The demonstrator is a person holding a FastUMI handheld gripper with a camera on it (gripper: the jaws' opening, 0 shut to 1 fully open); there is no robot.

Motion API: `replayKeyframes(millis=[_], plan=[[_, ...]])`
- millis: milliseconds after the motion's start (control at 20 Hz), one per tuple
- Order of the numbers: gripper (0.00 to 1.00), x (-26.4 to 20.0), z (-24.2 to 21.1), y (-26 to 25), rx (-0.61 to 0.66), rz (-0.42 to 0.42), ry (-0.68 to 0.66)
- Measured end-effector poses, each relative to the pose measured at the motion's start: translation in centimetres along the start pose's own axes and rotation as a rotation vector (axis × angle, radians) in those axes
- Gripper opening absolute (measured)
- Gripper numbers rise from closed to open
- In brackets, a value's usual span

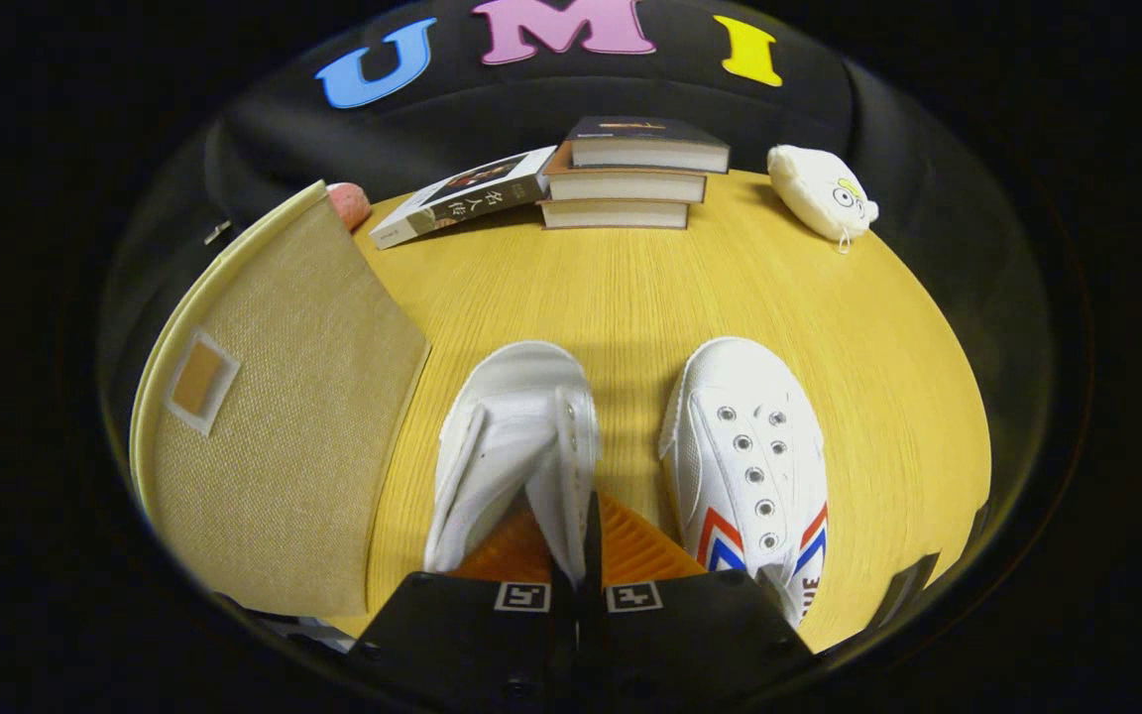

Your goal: Open the storage box then place both shoes into the box .Put the left shoe in first, then the right shoe, with the right side of both shoes facing outward in a uniform manner.

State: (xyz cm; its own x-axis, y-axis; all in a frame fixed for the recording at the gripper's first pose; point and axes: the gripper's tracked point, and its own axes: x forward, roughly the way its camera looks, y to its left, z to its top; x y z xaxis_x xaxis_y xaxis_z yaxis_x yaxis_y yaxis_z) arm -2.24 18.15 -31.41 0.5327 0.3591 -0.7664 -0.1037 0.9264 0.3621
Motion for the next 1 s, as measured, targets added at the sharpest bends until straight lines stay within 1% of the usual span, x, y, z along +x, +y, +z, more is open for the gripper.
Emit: replayKeyframes(millis=[100, 200, 350, 500, 650, 800, 1000], plan=[[0.06, -0.7, 0.0, 0.0, 0.040, 0.002, 0.020], [0.06, -1.7, 0.4, 0.0, 0.046, 0.005, 0.016], [0.06, -3.5, 1.5, 0.7, 0.047, 0.032, -0.001], [0.06, -6.0, 3.4, 1.3, 0.084, 0.047, -0.011], [0.06, -9.1, 5.9, 1.9, 0.115, 0.035, -0.023], [0.05, -12.1, 8.7, 3.8, 0.149, 0.047, -0.027], [0.06, -14.6, 11.5, 8.9, 0.196, 0.115, -0.007]])
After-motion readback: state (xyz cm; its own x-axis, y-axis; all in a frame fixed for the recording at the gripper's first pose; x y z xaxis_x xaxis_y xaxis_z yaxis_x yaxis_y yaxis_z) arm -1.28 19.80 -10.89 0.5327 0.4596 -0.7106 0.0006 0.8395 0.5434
